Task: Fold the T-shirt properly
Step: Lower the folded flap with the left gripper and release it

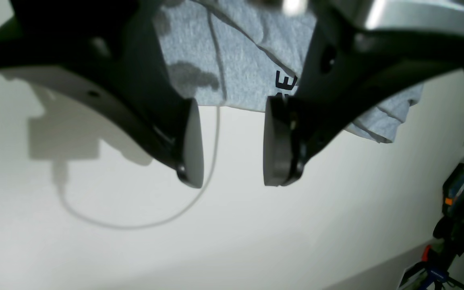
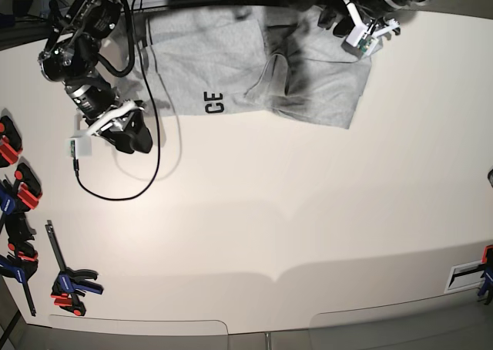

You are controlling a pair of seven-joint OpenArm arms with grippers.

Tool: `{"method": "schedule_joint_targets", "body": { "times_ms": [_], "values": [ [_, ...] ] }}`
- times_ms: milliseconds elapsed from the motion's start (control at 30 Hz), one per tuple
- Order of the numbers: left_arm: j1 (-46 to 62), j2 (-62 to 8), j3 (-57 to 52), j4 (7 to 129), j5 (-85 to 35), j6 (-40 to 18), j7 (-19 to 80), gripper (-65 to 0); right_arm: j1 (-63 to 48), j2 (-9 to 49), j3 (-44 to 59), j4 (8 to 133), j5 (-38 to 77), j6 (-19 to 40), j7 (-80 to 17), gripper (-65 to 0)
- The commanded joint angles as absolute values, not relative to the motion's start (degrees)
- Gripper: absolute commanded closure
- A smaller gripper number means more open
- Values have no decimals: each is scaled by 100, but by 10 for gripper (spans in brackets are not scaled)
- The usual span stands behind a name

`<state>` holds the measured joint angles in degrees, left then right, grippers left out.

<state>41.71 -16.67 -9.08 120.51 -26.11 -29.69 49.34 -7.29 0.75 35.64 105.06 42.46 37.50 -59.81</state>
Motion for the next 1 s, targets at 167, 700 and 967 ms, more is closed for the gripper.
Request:
{"method": "schedule_joint_targets", "body": {
  "times_ms": [167, 700, 967],
  "values": [
    [4171, -1592, -926, 11616, -2692, -2954, 4683, -118, -650, 115, 3562, 10617, 4412, 3747, -5850, -236],
    [4176, -1507, -926, 12136, -4748, -3697, 5487, 0, -650, 113, 3562, 10617, 4412, 3747, -5852, -236],
    [4193, -1507, -926, 12136, -5325, -3968, 5710, 0, -650, 113, 3562, 10617, 4410, 3750, -5852, -236]
  ]
}}
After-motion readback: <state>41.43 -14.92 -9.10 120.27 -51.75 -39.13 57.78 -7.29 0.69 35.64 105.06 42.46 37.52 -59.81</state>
